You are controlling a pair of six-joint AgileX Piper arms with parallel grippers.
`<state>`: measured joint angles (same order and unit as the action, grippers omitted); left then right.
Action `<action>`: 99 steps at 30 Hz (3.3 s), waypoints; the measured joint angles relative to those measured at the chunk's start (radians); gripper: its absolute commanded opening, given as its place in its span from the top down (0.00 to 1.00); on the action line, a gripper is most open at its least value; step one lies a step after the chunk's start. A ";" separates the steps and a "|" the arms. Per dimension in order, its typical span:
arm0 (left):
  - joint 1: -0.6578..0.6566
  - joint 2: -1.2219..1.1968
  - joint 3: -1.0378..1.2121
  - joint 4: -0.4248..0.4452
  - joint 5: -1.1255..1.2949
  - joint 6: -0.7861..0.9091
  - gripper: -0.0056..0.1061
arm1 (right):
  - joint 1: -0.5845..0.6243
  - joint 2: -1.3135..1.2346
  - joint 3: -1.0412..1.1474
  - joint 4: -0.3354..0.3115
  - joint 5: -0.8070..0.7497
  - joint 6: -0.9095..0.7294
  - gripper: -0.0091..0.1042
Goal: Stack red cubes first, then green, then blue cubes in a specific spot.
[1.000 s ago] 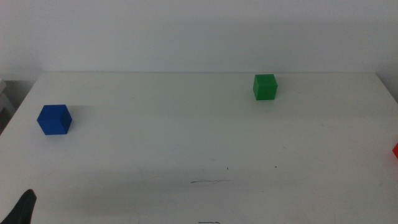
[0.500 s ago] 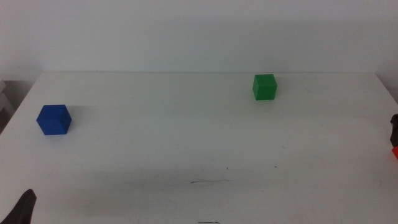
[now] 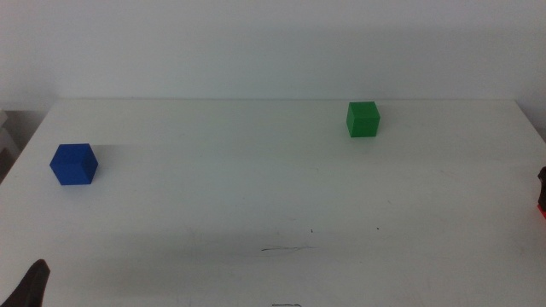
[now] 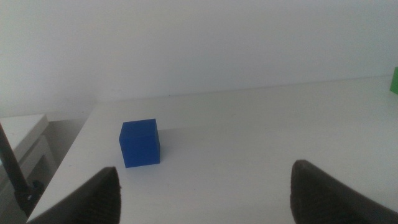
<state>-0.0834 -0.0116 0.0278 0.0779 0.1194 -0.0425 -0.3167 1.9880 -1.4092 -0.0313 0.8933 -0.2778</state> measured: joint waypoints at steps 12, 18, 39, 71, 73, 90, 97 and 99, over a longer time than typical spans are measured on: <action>0.000 0.000 0.000 0.000 0.000 0.000 0.11 | 0.004 -0.023 -0.001 0.009 0.009 -0.039 0.93; 0.000 0.000 0.000 0.000 0.000 0.000 0.11 | 0.109 -0.170 -0.001 0.002 0.011 0.140 0.93; 0.000 0.000 0.000 0.000 0.000 0.000 0.11 | 0.957 0.117 -0.391 -0.014 0.206 0.856 0.93; 0.000 0.000 0.000 0.000 0.000 0.000 0.11 | 1.005 0.204 -0.420 0.048 0.215 0.961 0.68; 0.000 0.000 0.000 0.000 0.000 0.000 0.11 | 1.005 0.204 -0.420 0.050 0.217 0.962 0.45; 0.000 0.000 0.000 0.000 0.000 0.000 0.11 | 0.984 0.097 -0.420 0.031 0.232 0.954 0.27; 0.000 0.000 0.000 0.000 0.000 0.000 0.11 | 0.888 0.033 -0.491 0.011 0.265 0.849 0.27; 0.000 0.000 0.000 0.000 0.000 0.000 0.11 | 0.858 0.034 -0.517 0.011 0.268 0.808 0.27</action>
<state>-0.0834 -0.0116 0.0278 0.0779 0.1194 -0.0425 0.5413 2.0224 -1.9259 -0.0202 1.1618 0.5300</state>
